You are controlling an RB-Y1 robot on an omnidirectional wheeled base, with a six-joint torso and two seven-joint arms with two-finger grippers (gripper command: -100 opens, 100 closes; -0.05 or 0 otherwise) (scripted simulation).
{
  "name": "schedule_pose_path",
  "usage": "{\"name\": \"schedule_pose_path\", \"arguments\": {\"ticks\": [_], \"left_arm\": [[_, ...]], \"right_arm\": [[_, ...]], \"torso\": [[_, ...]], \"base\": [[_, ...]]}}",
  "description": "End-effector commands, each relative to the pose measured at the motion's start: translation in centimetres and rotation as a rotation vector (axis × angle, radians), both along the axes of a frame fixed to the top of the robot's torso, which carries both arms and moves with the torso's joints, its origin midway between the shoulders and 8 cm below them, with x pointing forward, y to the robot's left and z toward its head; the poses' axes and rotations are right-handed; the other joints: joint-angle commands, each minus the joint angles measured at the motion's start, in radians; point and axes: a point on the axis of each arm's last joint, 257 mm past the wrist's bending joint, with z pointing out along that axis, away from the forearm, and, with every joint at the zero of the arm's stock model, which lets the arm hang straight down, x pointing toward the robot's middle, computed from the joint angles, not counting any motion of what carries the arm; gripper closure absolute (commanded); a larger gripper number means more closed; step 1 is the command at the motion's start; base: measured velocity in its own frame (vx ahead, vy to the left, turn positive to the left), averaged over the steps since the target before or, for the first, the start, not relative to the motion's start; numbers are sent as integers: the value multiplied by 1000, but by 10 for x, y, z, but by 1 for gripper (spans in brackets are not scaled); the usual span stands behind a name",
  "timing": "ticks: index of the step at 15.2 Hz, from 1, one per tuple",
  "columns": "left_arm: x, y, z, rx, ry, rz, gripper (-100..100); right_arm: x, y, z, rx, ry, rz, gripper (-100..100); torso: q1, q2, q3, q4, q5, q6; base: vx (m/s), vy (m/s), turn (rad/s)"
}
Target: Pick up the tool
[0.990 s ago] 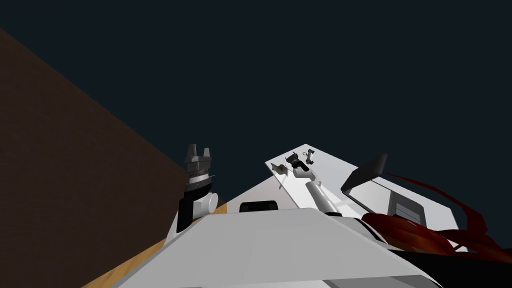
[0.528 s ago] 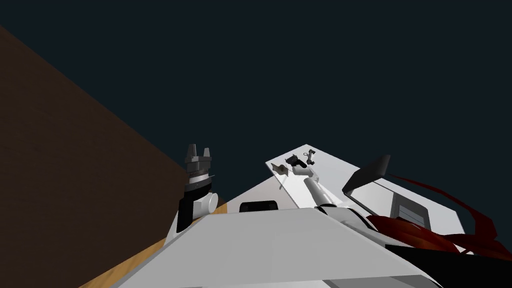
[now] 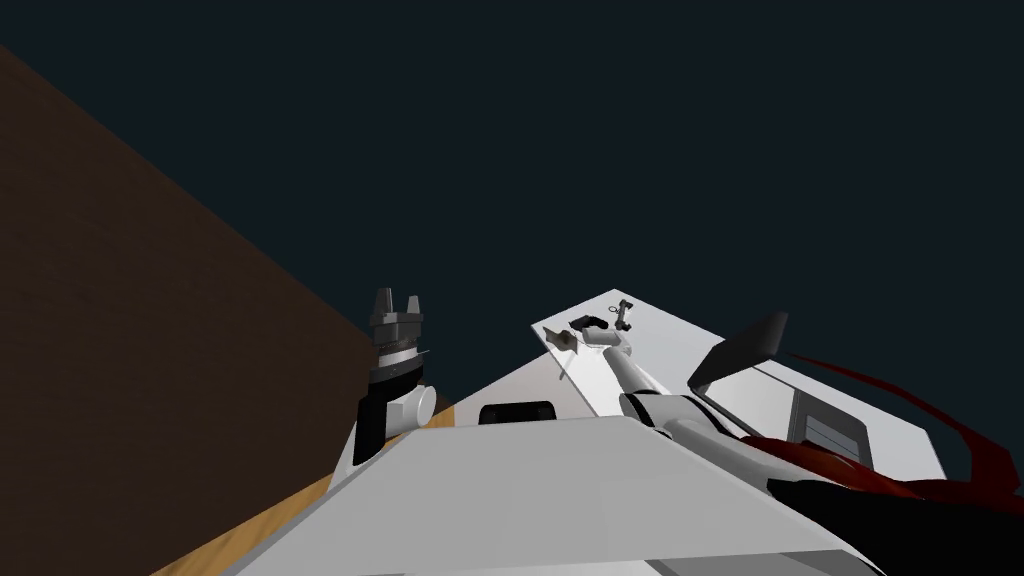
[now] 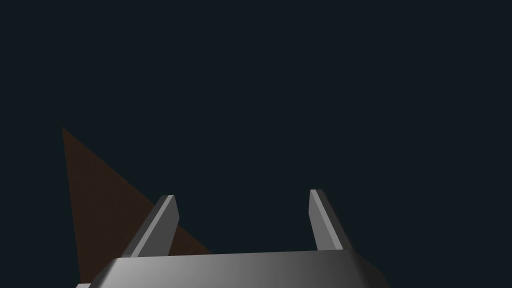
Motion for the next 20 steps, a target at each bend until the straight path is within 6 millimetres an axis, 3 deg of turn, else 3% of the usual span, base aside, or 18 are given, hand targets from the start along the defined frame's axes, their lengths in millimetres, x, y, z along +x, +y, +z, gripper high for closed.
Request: {"name": "schedule_pose_path", "arguments": {"ticks": [1,6,7,8,9,20], "left_arm": [[0,0,0,0,0,0,0],[0,0,0,0,0,0,0],[0,0,0,0,0,0,0],[0,0,0,0,0,0,0],[0,0,0,0,0,0,0],[0,0,0,0,0,0,0]], "right_arm": [[-5,0,-8,26,29,-20,-100],[-8,6,-30,161,137,-122,-100],[-16,5,-41,178,168,-141,-100],[-12,10,-38,209,178,-160,-100],[-21,9,-49,222,211,-179,-100],[-45,32,-75,390,383,-338,-100]], "torso": [[0,0,0,0,0,0],[0,0,0,0,0,0],[0,0,0,0,0,0],[0,0,0,0,0,0],[0,0,0,0,0,0],[0,0,0,0,0,0]], "base": [[5,-1,11],[6,-1,21],[8,-2,22],[7,-1,18],[6,-1,18],[3,-1,12]]}}
